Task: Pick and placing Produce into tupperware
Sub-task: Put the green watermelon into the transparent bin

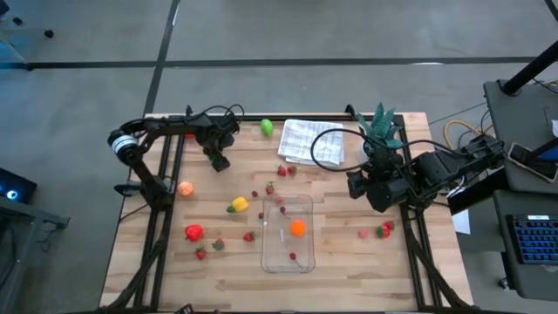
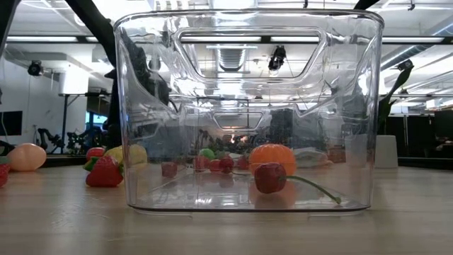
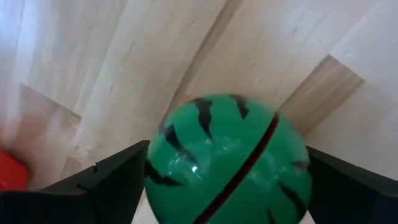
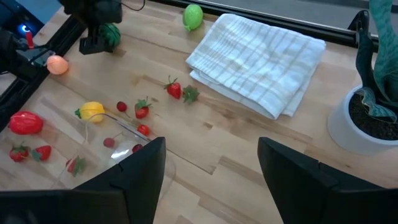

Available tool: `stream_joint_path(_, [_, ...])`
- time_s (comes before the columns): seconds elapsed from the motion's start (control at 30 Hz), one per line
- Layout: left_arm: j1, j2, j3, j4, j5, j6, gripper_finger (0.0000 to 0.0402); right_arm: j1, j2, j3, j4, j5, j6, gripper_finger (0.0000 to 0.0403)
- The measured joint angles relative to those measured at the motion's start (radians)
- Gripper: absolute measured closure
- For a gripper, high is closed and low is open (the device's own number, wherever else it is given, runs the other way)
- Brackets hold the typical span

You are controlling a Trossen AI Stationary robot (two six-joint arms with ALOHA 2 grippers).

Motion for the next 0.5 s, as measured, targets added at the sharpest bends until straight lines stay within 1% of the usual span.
stream_joint_path(0.1, [0.000, -0.001, -0.006, 0.003, 0.002, 0.000, 0.0053, 0.000, 0.000, 0.000, 0.000, 0.000, 0.000, 0.0156])
stream_joint_path(0.37, [0.000, -0.005, -0.009, 0.023, 0.010, 0.001, 0.0114, 0.000, 0.000, -0.001, 0.001, -0.001, 0.012, 0.0156])
stream_joint_path(0.5, [0.000, -0.009, -0.010, 0.029, 0.005, 0.000, 0.0125, 0.000, 0.000, -0.001, 0.001, -0.002, 0.019, 0.0156])
